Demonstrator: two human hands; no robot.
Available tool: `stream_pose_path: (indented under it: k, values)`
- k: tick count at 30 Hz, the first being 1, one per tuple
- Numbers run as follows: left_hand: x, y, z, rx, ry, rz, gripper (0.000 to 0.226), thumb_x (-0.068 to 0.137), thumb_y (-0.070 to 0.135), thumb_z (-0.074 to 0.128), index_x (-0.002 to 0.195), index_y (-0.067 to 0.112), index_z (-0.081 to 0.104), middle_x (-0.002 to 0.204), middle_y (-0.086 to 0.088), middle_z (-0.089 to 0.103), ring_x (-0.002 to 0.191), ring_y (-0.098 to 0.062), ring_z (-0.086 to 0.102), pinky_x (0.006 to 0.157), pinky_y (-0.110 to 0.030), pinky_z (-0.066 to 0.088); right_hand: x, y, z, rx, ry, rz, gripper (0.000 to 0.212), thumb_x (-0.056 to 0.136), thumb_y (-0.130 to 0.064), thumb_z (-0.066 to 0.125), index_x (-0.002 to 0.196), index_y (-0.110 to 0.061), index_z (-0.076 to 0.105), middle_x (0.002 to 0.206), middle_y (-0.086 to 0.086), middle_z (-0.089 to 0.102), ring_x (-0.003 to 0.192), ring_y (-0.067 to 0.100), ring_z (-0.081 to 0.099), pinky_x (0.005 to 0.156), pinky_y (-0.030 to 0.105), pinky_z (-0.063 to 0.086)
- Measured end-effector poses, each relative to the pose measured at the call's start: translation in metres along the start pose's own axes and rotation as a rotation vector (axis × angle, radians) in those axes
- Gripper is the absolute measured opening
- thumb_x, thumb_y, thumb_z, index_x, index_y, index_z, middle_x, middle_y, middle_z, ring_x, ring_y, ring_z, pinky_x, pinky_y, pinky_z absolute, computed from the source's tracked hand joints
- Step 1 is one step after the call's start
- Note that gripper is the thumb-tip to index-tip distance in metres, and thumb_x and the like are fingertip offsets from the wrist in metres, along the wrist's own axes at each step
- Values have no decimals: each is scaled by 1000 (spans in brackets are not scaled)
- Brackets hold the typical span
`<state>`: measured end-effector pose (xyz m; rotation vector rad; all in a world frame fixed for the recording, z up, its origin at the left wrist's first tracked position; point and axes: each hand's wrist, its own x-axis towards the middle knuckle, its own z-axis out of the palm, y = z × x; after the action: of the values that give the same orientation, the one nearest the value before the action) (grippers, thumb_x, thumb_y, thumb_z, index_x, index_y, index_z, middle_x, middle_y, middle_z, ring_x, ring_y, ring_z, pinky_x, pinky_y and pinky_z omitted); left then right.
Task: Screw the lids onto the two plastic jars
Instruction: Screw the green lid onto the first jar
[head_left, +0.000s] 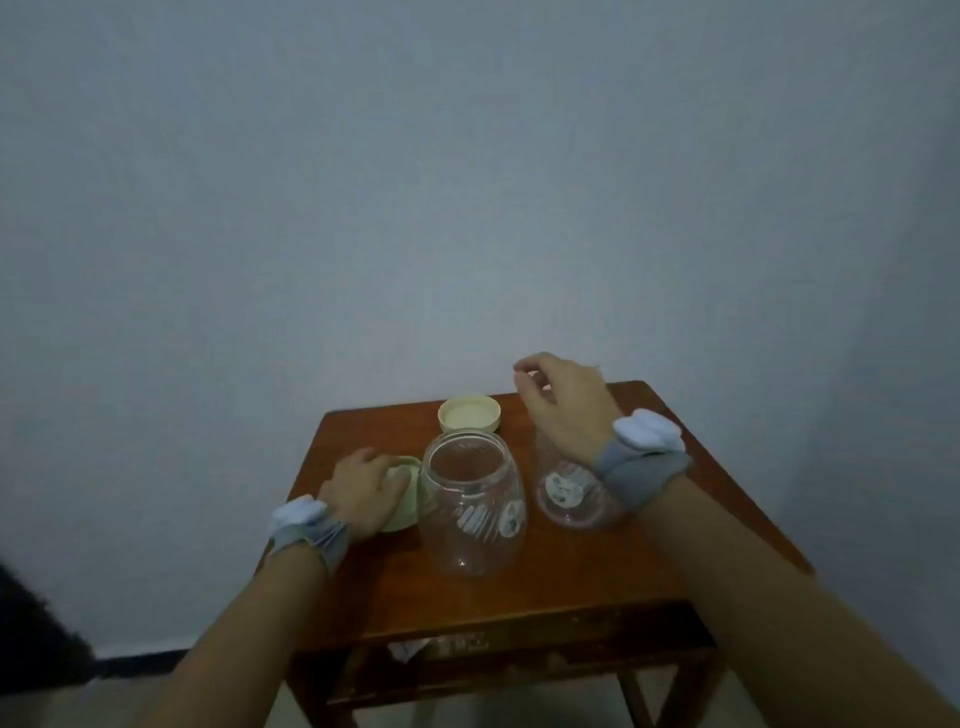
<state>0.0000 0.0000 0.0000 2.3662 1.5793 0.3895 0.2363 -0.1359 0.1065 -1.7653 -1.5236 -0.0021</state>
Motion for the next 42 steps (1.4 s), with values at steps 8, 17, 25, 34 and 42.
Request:
stream_pose_path:
  k: [8, 17, 25, 34, 42]
  values:
    - [-57, -22, 21, -77, 121, -77, 67, 74, 79, 68, 115, 26, 61, 129, -3, 64, 115, -27, 60, 94, -43, 51, -87, 6, 55, 204, -328, 184, 123, 78, -85, 58, 166, -18, 5, 172, 5, 21, 156, 25, 25, 126, 48, 25]
    - [-55, -12, -20, -609, 454, -168, 43, 71, 38, 93, 81, 14, 60, 100, -10, 67, 91, -29, 62, 61, -26, 44, -99, 31, 91, 344, -338, 216, 163, 40, -78, 91, 162, -36, -9, 170, -4, 25, 155, 20, 28, 126, 49, 28]
    - [-44, 31, -48, -1056, 254, 164, 35, 77, 2, 87, 80, 14, 54, 100, 0, 73, 76, 0, 72, 61, -14, 54, -103, 32, 98, 314, -164, 108, 138, 53, -67, 92, 161, -37, 12, 157, -11, 38, 144, 9, 37, 121, 36, 35]
    - [-35, 15, -35, -1402, 20, 181, 64, 46, 48, 103, 71, 17, 53, 93, -10, 69, 95, -32, 62, 75, -40, 46, -99, 2, 98, 162, -77, 12, 128, 55, -58, 89, 159, -37, 16, 133, -8, 25, 130, 21, 45, 107, 32, 46]
    - [-39, 6, -32, -1374, -4, 148, 66, 42, 43, 104, 92, 19, 67, 117, -17, 69, 102, -27, 66, 78, -36, 59, -81, -30, 99, -52, -151, 48, 129, 61, -50, 85, 162, -30, 9, 160, 12, 24, 147, 36, 24, 118, 51, 34]
